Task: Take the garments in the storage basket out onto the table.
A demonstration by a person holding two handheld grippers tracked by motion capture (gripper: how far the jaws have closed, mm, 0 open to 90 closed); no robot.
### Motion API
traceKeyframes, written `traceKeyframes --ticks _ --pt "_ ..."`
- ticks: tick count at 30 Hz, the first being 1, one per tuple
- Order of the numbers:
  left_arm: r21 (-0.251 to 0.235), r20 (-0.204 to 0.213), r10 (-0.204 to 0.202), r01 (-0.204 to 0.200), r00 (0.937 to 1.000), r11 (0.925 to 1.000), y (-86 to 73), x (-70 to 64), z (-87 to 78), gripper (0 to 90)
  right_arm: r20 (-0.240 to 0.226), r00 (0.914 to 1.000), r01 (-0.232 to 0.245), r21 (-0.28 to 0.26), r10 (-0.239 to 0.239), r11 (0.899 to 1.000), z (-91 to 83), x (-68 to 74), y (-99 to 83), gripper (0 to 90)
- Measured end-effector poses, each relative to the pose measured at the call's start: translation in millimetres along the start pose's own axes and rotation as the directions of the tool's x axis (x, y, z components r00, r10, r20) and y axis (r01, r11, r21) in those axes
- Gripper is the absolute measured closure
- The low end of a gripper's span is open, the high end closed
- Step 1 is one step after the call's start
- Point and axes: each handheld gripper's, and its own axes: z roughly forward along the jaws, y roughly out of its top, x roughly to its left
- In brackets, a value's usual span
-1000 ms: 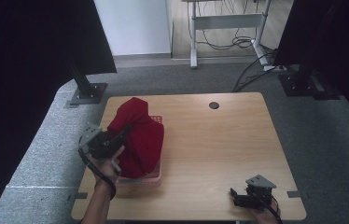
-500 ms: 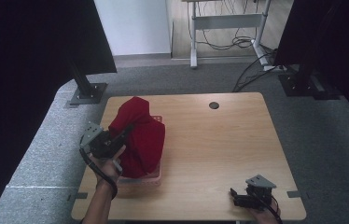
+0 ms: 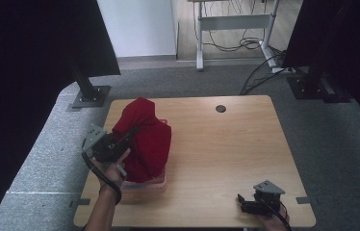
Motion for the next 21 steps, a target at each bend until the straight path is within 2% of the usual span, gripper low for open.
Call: traceKeyframes --ticks 21 --pt "-0.017 0.034 0.018 -0.017 0.9993 0.9997 10.5 -17.6 3.7 74.1 0.0 1.0 0.0 0.0 0.0 1.0 0.0 0.0 0.0 2.5"
